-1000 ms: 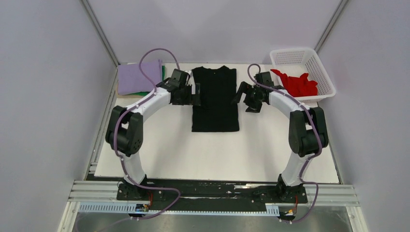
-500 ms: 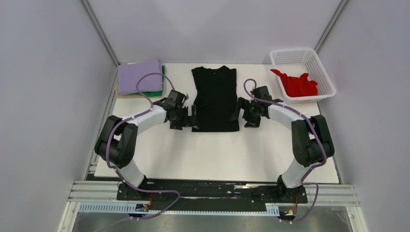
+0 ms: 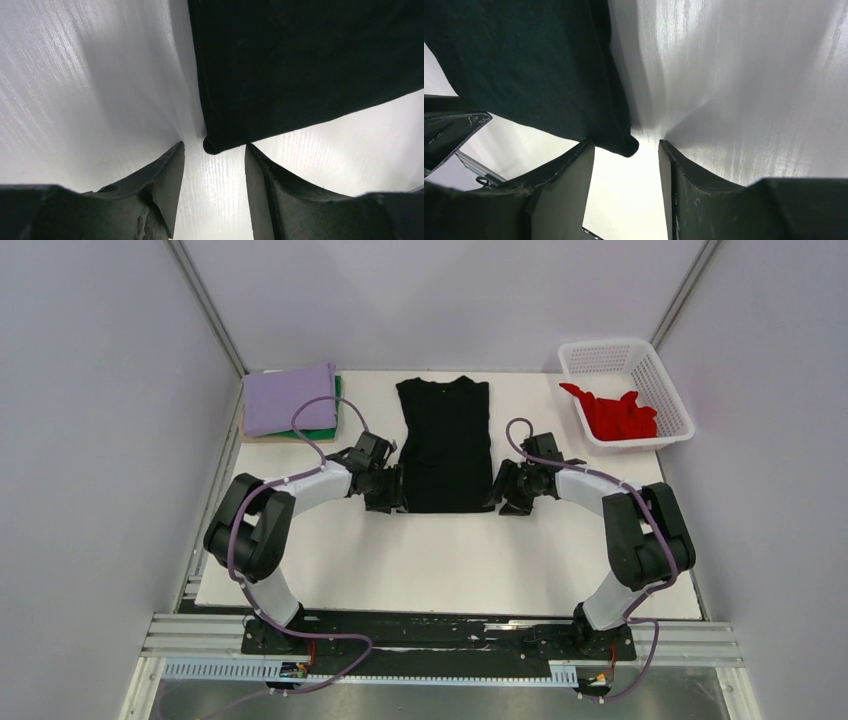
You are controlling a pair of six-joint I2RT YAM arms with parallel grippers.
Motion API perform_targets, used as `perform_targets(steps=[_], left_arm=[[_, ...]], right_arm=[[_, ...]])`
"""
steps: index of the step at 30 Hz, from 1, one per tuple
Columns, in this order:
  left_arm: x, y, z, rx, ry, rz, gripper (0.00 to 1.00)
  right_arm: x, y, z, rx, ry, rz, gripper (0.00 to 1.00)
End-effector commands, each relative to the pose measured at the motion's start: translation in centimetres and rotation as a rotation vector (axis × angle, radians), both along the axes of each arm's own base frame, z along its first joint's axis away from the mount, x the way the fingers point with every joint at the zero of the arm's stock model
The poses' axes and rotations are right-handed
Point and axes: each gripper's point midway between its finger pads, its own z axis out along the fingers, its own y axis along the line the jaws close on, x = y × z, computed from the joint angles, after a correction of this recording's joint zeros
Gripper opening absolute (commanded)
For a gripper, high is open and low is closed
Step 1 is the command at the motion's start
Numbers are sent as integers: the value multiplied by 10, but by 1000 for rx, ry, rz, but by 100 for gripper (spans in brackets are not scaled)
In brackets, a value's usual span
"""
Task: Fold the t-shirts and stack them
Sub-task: Grab one side of the 2/3 rectangular tshirt with both arms
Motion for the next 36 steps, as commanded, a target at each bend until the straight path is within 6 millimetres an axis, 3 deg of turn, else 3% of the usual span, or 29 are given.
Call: perform_targets(steps=[1,7,9,11,12,14,15,19,20,24,26,29,33,36], left_arm=[[-4,1,-15,20,13,0,54],[-6,-6,-28,21,46,-22,36],[-6,-10,-30,15,46,-39,33],[-3,-14,-31,12,42,-48,23],[-3,-15,-33,14,46,-54,10],[-1,-13,-33,27,47,-56,0],[-4,-9,-34,43,47,-54,0],[-31,6,-37,77,74,-48,0],[-47,15,-45,95,109,-48,0],[-101,33,-45,134,178,-46,0],[-122,36,-30,141,188,-62,0],[-141,23,17,59,125,-101,0],[-159,12,79,-85,57,-118,0],[-158,7,126,-193,-63,-141,0]], right_arm=[[10,7,4,32,-51,-8,48],[8,6,-7,21,-34,-12,26],[8,3,-14,13,-45,-23,13],[8,4,-21,16,-41,-31,3],[7,5,-23,26,-35,-33,0],[2,6,-25,42,-28,-41,0],[-2,5,-25,42,-24,-46,0],[-33,3,-26,70,8,-28,0],[-44,3,-26,83,21,-16,0],[-101,5,-25,99,115,10,0],[-125,11,-13,128,149,39,0],[-151,23,17,185,148,97,0],[-166,41,75,342,114,155,0],[-163,46,104,391,42,193,0]])
